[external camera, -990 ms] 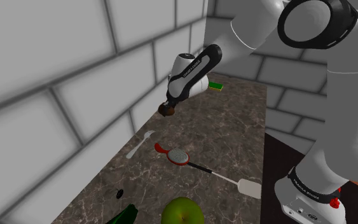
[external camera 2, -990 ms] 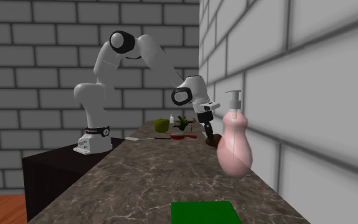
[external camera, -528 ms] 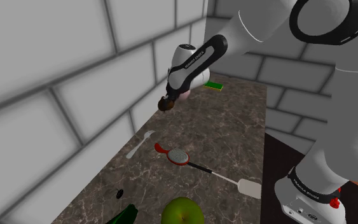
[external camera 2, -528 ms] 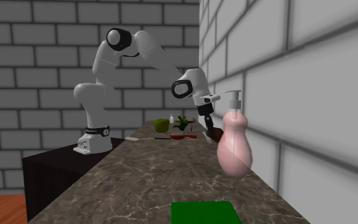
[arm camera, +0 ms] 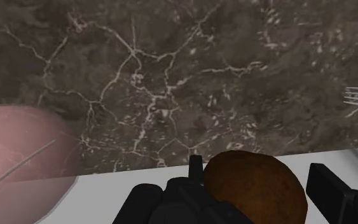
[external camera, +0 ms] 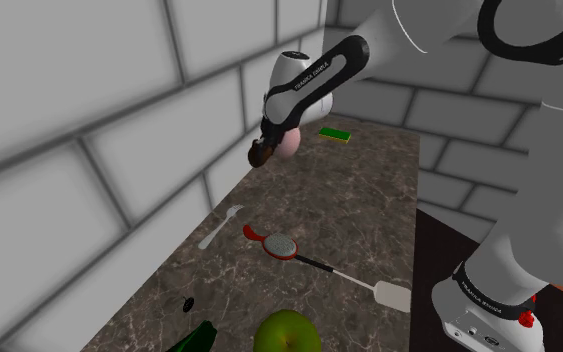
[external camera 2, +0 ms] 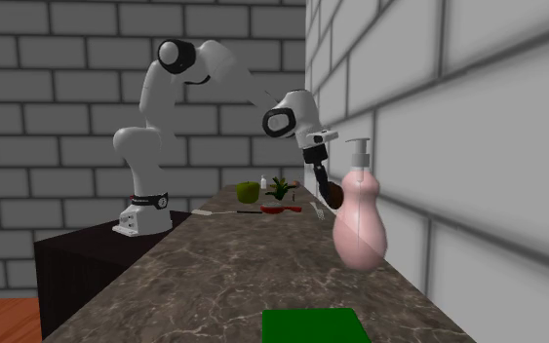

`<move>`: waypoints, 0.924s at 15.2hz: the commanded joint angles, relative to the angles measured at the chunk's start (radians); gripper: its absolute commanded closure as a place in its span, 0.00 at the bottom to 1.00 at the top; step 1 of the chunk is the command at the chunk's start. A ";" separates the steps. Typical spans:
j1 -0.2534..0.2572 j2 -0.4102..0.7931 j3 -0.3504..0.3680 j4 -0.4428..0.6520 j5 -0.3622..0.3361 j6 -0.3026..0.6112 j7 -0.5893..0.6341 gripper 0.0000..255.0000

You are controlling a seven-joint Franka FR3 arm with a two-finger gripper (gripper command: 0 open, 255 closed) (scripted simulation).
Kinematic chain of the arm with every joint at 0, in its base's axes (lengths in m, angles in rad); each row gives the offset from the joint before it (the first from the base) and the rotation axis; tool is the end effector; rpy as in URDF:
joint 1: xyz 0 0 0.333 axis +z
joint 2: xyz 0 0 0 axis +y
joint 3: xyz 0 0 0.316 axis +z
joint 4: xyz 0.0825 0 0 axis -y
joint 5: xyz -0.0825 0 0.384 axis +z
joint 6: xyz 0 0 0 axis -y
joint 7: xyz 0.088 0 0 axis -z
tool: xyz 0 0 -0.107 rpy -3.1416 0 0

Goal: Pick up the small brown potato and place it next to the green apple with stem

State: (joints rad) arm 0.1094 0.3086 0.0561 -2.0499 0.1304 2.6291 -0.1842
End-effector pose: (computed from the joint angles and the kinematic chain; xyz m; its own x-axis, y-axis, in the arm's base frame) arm 0.6095 0.0973 0.3156 0.9356 0.2201 0.2761 0.2451 -0.9677 -0.0591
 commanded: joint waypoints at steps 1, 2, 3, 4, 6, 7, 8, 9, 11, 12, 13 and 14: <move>0.000 -0.018 -0.001 0.004 -0.002 -0.022 0.002 1.00; 0.000 -0.027 -0.002 0.007 -0.003 -0.034 0.004 1.00; 0.000 -0.035 -0.002 0.010 -0.004 -0.045 0.006 1.00; 0.000 -0.043 -0.003 0.013 -0.005 -0.057 0.008 1.00; 0.000 -0.059 -0.004 0.021 -0.008 -0.080 0.011 1.00; 0.000 -0.067 -0.004 0.025 -0.009 -0.092 0.013 1.00; 0.000 -0.074 -0.004 0.030 -0.010 -0.104 0.014 1.00; 0.000 -0.081 -0.005 0.034 -0.011 -0.116 0.016 1.00; 0.000 -0.095 -0.006 0.044 -0.013 -0.139 0.019 1.00; 0.000 -0.102 -0.006 0.049 -0.014 -0.151 0.021 1.00; 0.000 -0.109 -0.006 0.055 -0.015 -0.163 0.022 1.00; 0.000 -0.115 -0.007 0.060 -0.017 -0.175 0.024 1.00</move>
State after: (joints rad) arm 0.1095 0.2012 0.0499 -1.9961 0.1155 2.4682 -0.1631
